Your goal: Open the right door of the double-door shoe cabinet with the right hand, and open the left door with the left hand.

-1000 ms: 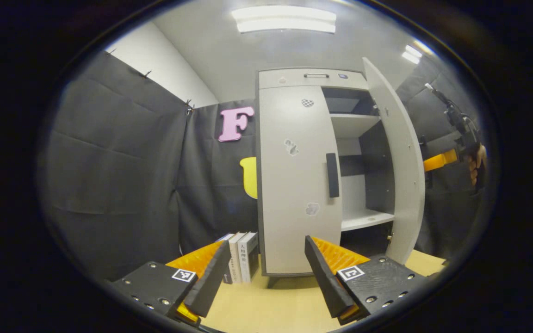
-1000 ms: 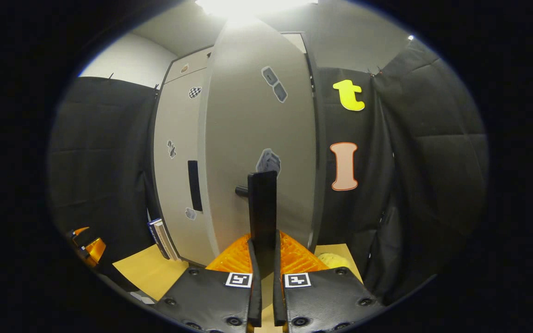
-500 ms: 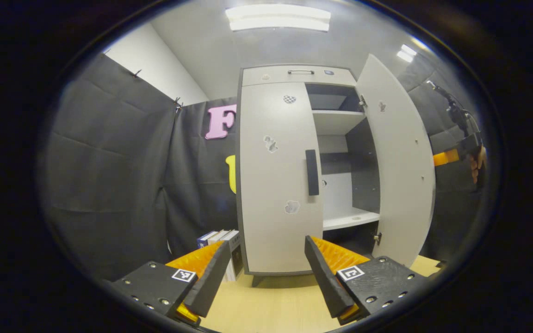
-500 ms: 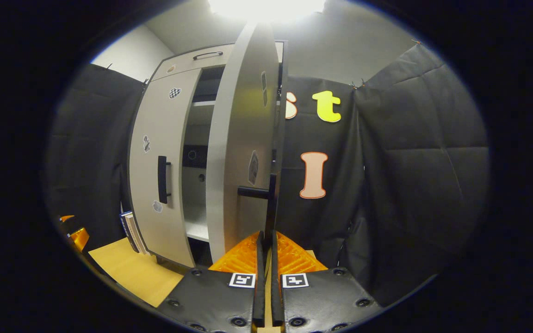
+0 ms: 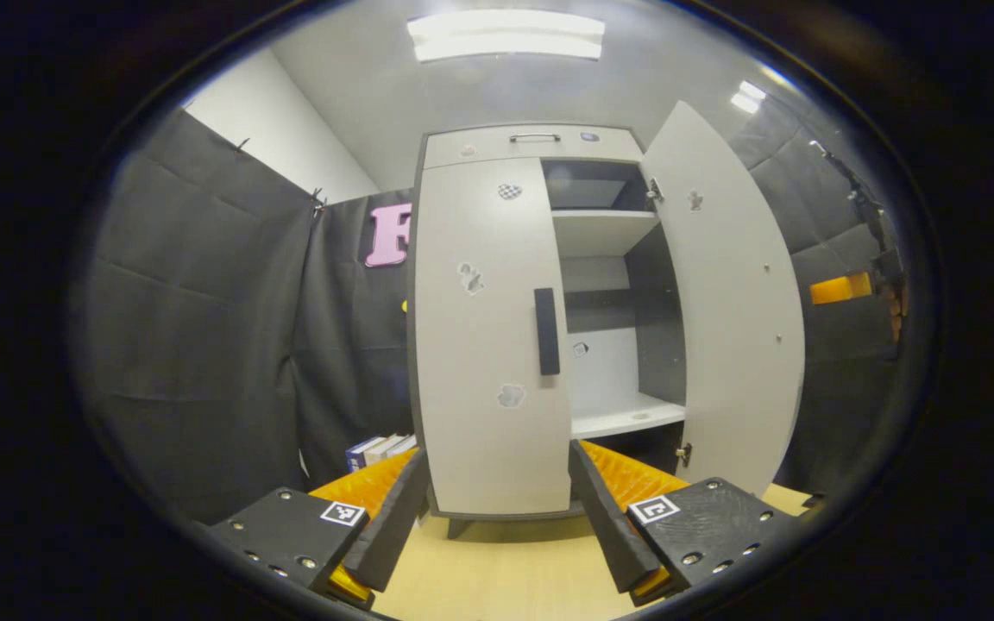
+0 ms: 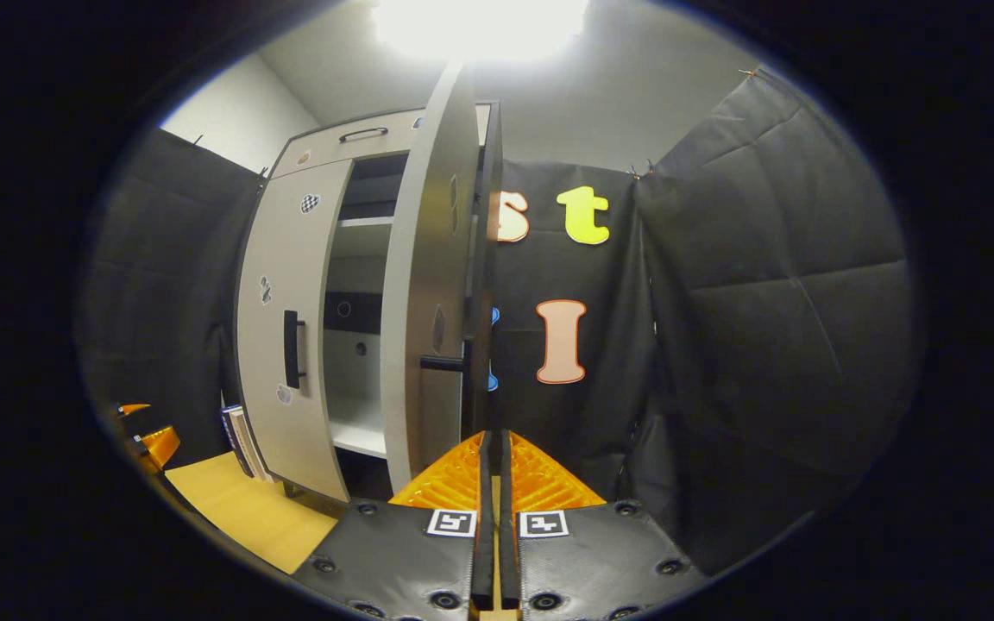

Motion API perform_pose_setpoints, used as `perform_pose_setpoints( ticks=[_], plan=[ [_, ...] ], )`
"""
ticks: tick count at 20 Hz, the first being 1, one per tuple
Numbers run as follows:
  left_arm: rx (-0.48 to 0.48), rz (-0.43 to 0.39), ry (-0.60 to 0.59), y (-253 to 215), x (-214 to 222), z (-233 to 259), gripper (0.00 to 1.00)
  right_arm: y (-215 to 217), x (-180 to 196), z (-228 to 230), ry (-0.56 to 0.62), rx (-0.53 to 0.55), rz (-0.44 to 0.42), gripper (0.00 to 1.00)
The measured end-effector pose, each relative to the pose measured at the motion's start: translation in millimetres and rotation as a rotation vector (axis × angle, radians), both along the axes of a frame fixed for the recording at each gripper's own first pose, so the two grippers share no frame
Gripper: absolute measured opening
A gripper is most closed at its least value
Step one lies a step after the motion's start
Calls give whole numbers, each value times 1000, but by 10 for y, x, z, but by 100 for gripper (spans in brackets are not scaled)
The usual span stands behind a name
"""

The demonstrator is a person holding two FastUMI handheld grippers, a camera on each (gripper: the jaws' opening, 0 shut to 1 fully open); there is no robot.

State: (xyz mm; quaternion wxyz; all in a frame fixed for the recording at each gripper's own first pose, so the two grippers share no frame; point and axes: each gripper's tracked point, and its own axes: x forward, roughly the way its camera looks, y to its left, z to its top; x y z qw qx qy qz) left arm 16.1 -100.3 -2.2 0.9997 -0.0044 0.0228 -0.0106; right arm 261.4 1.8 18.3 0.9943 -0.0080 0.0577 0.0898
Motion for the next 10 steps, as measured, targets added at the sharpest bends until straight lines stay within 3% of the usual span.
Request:
perform_pose_setpoints(
  ticks=[2, 6, 10],
  plan=[
    [13, -19, -9, -131, 94, 113, 94, -69, -128, -7, 1, 34, 7, 6],
    [32, -79, -37, -407, 357, 401, 96, -282, -199, -87, -9, 20, -57, 94],
    [55, -106, -77, -572, 767, 668, 95, -428, -242, -193, 15, 2, -119, 95]
  ],
)
